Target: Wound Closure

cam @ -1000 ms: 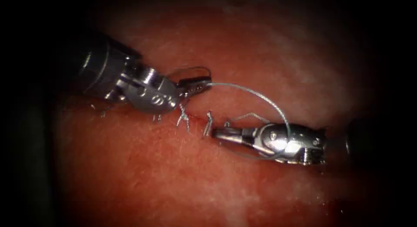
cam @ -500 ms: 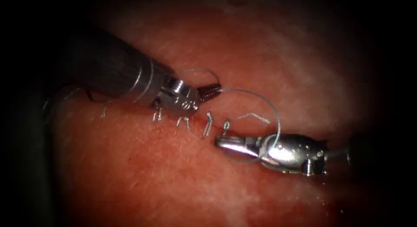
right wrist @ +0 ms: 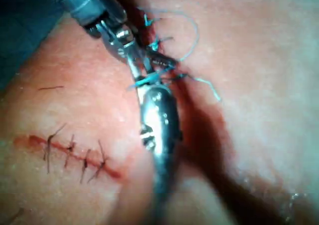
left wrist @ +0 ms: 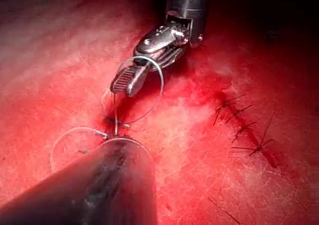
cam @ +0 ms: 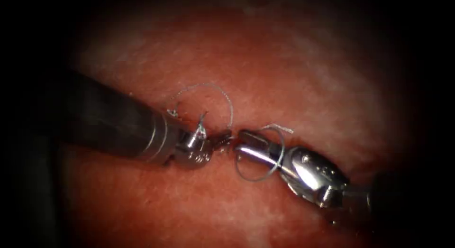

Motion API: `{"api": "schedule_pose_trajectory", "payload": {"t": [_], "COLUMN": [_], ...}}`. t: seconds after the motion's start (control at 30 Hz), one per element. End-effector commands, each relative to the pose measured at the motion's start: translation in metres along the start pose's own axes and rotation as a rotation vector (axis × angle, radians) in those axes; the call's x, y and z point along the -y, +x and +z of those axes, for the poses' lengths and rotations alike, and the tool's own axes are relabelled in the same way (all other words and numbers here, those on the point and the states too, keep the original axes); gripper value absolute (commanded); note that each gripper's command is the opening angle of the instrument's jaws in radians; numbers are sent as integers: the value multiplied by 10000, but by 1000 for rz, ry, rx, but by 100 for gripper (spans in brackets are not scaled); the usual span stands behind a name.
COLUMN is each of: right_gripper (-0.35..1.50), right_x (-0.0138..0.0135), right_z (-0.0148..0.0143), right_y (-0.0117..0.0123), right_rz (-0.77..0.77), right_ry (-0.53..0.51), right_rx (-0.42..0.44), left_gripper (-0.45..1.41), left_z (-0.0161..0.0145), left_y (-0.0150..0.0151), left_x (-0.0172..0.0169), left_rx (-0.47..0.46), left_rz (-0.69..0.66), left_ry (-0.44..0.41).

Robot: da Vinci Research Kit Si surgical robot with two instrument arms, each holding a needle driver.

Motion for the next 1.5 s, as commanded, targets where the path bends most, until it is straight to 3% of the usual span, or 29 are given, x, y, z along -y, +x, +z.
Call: {"api": "schedule_pose_trajectory", "payload": {"t": [0.03, 0.27, 0.53, 0.67, 0.87, 1.23, 1.5], "right_gripper": [32, 29, 32, 42, 81, 98, 100], "right_x": [14, 7, 2, -8, -29, -59, -65], "right_z": [3, -1, -14, -27, -41, -48, -49], "right_y": [-10, -16, -48, -65, -88, -131, -145], "right_rz": [36, 219, 508, 677, 877, 1026, 1110], "right_ry": [-21, -171, -317, -353, -386, -436, -433], "right_rx": [-7, 3, 23, -12, -91, -157, -191], "left_gripper": [-45, -45, -45, -45, -45, -45, -45], "left_z": [-4, -34, -61, -68, -74, -85, -92], "left_y": [7, 25, 36, 40, 46, 53, 56], "left_x": [-15, -24, -18, -19, -21, -23, -20], "left_rx": [-4, -4, -2, -1, -5, -13, -18], "left_rz": [6, 10, 3, 6, 15, 30, 31], "left_ry": [-5, -14, -21, -20, -22, -23, -23]}}
